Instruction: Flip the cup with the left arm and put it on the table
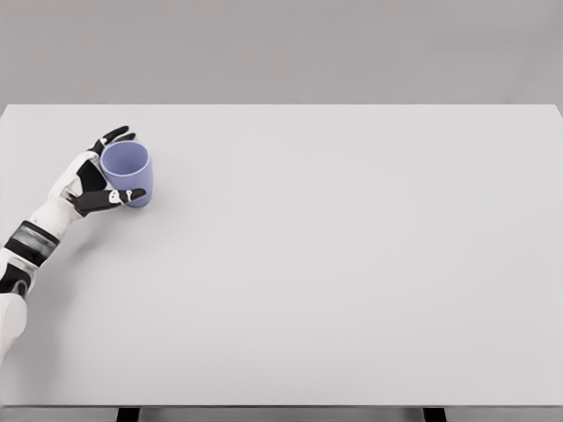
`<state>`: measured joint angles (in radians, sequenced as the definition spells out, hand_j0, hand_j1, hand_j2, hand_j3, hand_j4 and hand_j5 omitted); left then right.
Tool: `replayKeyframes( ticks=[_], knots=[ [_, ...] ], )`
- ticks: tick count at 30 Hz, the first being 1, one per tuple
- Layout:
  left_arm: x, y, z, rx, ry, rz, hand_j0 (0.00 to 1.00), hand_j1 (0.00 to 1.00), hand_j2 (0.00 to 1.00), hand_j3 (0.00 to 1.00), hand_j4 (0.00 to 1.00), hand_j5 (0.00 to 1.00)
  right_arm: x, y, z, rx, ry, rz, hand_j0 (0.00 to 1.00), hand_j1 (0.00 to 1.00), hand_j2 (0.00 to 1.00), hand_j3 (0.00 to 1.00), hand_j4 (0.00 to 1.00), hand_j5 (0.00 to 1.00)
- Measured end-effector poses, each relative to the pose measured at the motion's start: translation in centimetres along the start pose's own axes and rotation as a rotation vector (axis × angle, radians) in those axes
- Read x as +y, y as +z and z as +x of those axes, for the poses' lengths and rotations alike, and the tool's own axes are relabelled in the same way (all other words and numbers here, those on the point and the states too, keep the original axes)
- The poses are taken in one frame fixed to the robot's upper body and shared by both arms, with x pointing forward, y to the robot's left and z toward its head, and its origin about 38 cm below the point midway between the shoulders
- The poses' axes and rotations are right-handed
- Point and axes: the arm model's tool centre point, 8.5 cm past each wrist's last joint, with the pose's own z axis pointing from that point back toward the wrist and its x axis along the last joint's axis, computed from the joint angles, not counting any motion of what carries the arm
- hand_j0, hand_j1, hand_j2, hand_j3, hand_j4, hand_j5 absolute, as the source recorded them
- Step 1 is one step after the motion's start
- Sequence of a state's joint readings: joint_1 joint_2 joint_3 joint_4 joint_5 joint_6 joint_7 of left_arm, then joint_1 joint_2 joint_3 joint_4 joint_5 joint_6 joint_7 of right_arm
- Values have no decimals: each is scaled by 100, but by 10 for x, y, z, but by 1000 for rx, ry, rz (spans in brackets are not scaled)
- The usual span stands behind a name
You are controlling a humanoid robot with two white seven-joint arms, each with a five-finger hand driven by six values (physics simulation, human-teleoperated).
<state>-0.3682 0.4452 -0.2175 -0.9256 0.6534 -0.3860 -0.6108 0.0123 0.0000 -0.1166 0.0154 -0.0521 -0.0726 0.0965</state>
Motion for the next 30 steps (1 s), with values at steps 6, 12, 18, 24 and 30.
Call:
replayKeyframes(
  ticks=[6,12,18,24,30],
  knots=[
    [4,-1,9,-23,-11,5,100,100,100,100,100,100,0,0,0,0,0,0,100,100,100,100,100,100],
    [9,-2,23,-58,-27,9,100,100,100,100,100,100,0,0,0,-1,0,0,100,100,100,100,100,100],
    [20,0,47,-102,-68,11,100,100,100,100,100,100,0,0,0,-1,0,0,100,100,100,100,100,100],
    [28,5,73,-142,-123,1,100,100,100,100,100,100,0,0,0,-1,0,0,100,100,100,100,100,100],
    [14,32,101,-139,-238,-110,100,100,100,100,100,100,0,0,0,0,0,0,100,100,100,100,100,100]
  ],
)
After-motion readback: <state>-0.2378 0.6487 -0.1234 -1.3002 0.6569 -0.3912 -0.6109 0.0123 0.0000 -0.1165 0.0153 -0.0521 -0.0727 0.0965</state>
